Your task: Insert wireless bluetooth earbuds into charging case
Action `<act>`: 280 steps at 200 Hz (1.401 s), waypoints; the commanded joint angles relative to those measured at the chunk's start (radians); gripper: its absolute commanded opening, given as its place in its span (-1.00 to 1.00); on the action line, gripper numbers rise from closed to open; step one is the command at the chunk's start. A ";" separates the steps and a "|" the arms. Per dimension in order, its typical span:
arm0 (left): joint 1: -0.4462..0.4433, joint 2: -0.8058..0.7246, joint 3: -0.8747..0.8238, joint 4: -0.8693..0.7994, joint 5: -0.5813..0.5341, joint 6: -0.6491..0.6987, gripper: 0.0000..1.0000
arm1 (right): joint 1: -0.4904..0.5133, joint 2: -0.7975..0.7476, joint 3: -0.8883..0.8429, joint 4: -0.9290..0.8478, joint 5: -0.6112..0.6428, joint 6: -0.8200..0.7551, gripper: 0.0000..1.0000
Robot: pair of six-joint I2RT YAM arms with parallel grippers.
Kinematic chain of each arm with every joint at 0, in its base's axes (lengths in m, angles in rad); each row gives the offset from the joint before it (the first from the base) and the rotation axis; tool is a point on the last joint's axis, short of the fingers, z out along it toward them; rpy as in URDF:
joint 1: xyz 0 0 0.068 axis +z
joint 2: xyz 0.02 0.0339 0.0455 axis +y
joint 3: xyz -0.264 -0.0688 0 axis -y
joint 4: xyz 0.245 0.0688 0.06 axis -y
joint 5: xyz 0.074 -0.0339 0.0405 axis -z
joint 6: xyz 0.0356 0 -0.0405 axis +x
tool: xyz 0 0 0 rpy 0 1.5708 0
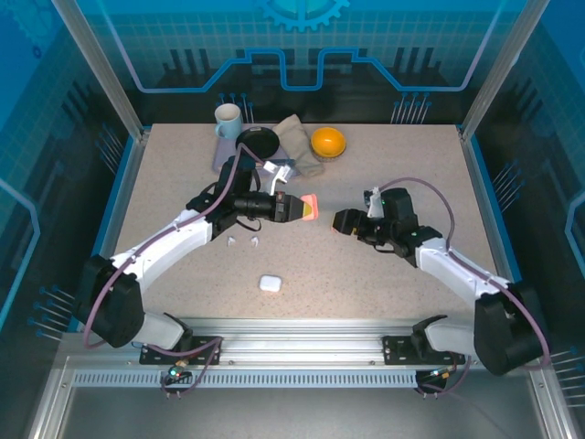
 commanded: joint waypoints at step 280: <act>0.010 0.016 -0.063 0.221 0.024 -0.138 -1.00 | 0.102 0.076 0.153 0.212 -0.176 0.095 -0.43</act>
